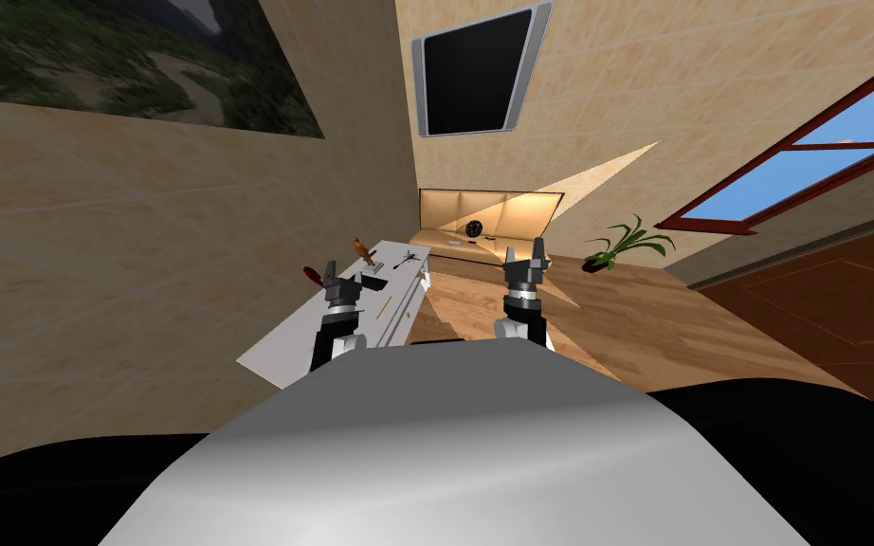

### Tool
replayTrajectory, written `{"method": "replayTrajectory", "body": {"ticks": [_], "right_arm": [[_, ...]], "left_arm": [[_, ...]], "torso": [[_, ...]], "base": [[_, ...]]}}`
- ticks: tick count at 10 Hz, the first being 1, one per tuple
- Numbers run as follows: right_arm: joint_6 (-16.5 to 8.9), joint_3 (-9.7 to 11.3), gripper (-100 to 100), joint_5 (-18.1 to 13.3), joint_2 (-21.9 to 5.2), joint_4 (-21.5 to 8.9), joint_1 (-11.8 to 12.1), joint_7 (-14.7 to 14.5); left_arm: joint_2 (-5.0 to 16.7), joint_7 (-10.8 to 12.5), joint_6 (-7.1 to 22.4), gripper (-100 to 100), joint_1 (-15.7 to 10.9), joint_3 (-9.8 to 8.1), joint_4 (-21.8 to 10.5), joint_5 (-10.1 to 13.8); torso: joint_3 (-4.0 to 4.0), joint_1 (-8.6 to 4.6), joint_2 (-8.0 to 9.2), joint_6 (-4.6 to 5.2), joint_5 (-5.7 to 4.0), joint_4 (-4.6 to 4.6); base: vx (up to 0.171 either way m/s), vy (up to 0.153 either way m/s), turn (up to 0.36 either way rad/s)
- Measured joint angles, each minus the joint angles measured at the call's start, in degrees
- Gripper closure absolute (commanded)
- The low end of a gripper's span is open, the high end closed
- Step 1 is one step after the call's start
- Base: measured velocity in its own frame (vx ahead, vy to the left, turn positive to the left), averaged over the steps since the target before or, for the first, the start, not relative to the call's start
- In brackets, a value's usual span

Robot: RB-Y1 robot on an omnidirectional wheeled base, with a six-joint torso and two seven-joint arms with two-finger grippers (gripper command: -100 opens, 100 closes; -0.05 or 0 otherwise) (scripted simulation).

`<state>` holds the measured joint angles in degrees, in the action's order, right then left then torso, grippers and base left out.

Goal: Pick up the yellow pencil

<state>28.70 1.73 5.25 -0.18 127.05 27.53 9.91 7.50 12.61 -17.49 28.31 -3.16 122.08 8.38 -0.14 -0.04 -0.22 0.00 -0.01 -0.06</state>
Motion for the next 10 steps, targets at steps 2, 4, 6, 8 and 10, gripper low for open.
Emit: {"method": "replayTrajectory", "body": {"ticks": [2, 4, 6, 8, 10], "right_arm": [[0.0, 0.0, 0, 0.0, 0.0, 0.0, 0.0, 0.0], [0.0, 0.0, 0, 0.0, 0.0, 0.0, 0.0, 0.0], [0.0, 0.0, 0, 0.0, 0.0, 0.0, 0.0, 0.0], [0.0, 0.0, 0, 0.0, 0.0, 0.0, 0.0, 0.0], [0.0, 0.0, 0, 0.0, 0.0, 0.0, 0.0, 0.0]], "left_arm": [[0.8, 0.5, 3.2, -100, -0.9, -1.13, -1.4, 0.6], [1.6, 1.0, 6.0, -100, -1.3, -2.1, -3.0, 1.2], [2.2, 1.3, 8.7, -100, -1.6, -2.97, -4.5, 1.6], [2.7, 1.6, 12.1, -100, -2.5, -3.98, -5.9, 2.2], [3.7, 2.1, 15.2, -100, -3.0, -5.15, -7.8, 2.9]], "torso": [[0.0, 0.01, 0.0, 0.0, 0.0, 0.0], [0.0, -0.03, -0.01, 0.01, -0.01, 0.0], [-0.03, 0.01, -0.05, 0.0, 0.0, -0.01], [-0.01, 0.0, -0.02, 0.0, 0.0, -0.01], [-0.02, 0.0, -0.03, 0.0, 0.0, -0.01]], "base": [[0.056, -0.022, 0.016], [0.07, -0.024, 0.012], [0.071, -0.012, 0.014], [0.063, -0.018, 0.012], [0.07, -0.018, 0.012]]}}
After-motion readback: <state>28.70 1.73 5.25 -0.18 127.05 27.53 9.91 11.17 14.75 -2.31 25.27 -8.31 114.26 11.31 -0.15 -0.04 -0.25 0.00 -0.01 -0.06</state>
